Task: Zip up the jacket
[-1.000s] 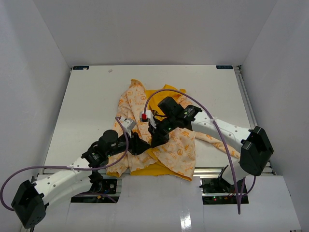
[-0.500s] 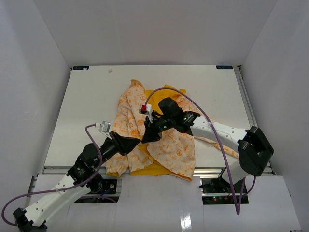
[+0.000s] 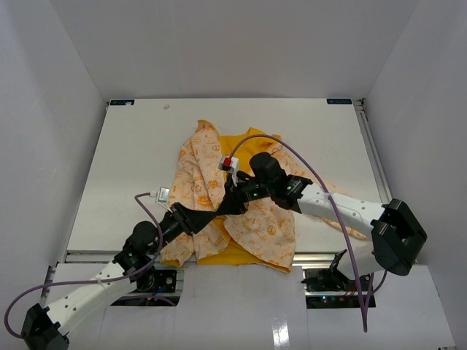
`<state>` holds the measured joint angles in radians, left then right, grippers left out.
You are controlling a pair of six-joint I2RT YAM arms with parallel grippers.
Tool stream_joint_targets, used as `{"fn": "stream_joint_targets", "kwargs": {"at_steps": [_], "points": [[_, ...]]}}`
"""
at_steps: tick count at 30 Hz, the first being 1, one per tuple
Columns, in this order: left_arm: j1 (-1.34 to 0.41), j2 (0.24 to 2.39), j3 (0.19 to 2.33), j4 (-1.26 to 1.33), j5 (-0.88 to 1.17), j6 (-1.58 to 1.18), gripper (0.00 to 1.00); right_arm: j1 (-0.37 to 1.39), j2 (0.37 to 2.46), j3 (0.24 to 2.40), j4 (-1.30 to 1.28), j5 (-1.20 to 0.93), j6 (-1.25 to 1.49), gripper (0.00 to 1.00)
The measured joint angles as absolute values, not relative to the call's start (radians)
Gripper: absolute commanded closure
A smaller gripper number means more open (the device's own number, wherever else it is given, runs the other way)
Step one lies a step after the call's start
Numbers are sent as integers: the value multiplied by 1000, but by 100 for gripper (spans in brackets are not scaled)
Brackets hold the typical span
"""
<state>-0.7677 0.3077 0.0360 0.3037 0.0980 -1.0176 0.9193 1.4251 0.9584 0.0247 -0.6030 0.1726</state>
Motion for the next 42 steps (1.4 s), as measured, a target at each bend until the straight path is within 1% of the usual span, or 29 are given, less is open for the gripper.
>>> {"fn": "stream_joint_targets", "kwargs": {"at_steps": [6, 17, 27, 33, 37, 39, 41, 42], "points": [[-768, 375, 36, 352, 91, -1083, 48, 919, 1407, 946, 27, -560, 178, 92], [-768, 312, 36, 335, 31, -1146, 48, 920, 1388, 944, 33, -503, 181, 92], [-768, 406, 36, 334, 9, -1173, 45, 920, 1388, 944, 34, -470, 193, 92], [-768, 424, 36, 343, -11, -1204, 45, 920, 1381, 944, 55, -466, 210, 92], [-768, 425, 36, 394, -42, -1226, 47, 920, 1376, 937, 80, -475, 220, 92], [-768, 431, 36, 433, -54, -1234, 53, 920, 1377, 933, 86, -478, 226, 92], [-768, 450, 36, 467, -63, -1238, 61, 919, 1376, 931, 93, -480, 229, 92], [-768, 463, 36, 480, -67, -1237, 64, 919, 1376, 930, 100, -481, 231, 92]]}}
